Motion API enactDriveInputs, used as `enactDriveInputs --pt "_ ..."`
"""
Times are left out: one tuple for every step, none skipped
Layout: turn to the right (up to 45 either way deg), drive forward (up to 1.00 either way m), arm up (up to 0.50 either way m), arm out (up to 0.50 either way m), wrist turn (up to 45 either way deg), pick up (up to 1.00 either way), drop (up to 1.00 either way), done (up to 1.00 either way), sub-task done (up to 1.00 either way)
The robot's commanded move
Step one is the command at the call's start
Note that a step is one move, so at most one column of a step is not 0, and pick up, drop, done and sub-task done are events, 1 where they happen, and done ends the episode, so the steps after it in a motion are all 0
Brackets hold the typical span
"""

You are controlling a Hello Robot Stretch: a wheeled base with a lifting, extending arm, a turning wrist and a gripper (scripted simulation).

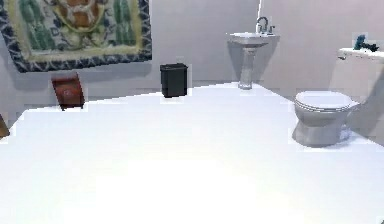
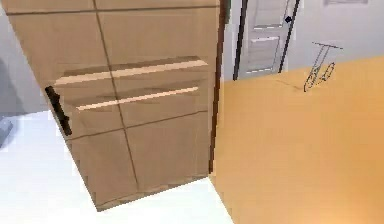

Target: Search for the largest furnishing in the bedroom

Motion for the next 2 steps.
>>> enactDriveInputs --pt "-18.0 0.00 0.00 0.00 0.0 0.00 0.00 0.00 0.00" --pt "0.0 0.50 0.00 0.00 0.0 0.00 0.00 0.00 0.00"
